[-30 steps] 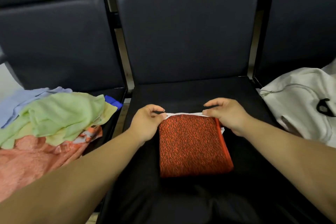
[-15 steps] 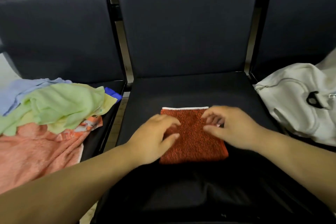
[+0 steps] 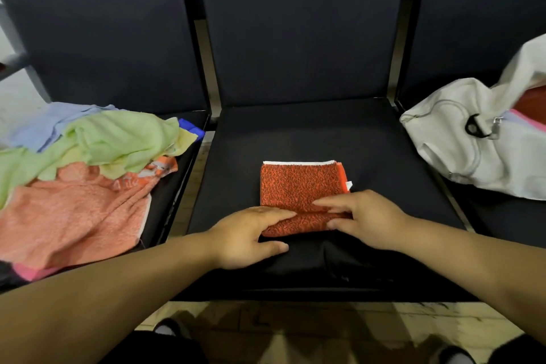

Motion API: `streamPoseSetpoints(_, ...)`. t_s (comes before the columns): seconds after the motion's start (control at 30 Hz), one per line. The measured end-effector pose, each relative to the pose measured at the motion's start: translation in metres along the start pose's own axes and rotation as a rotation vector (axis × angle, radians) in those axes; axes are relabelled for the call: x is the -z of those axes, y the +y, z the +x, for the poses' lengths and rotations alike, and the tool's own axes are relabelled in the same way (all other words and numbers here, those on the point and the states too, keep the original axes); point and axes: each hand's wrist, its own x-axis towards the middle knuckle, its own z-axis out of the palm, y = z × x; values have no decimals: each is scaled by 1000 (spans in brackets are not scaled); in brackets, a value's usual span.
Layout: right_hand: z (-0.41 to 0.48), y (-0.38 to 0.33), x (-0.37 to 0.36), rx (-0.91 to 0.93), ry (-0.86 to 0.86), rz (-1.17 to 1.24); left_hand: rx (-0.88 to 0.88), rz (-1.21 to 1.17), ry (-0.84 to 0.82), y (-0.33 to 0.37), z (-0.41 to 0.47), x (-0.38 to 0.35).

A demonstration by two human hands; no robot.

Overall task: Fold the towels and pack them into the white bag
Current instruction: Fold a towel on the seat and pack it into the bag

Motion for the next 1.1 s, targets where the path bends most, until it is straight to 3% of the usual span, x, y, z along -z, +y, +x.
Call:
streamPoseSetpoints(0.23, -13, -16, 40, -188, -222, 537, 60, -403, 165, 14, -8, 4)
streamPoseSetpoints(0.43, -12, -14, 50, -191, -138, 868, 80, -684, 281, 16, -2, 10)
streamPoseSetpoints(0.67, -4, -2, 41, -126, -41, 664, 185, -748, 395, 7, 10, 2)
streamPoseSetpoints(0.8, 9, 2, 27, -148, 69, 619, 259, -627, 424, -1, 17, -3)
streamPoseSetpoints(0.93, 21, 7, 13, -197, 96, 437, 321, -412, 340, 1, 25, 4)
streamPoseSetpoints(1.1, 30, 13, 6, -273, 88, 460, 353, -280, 340, -2, 32, 5)
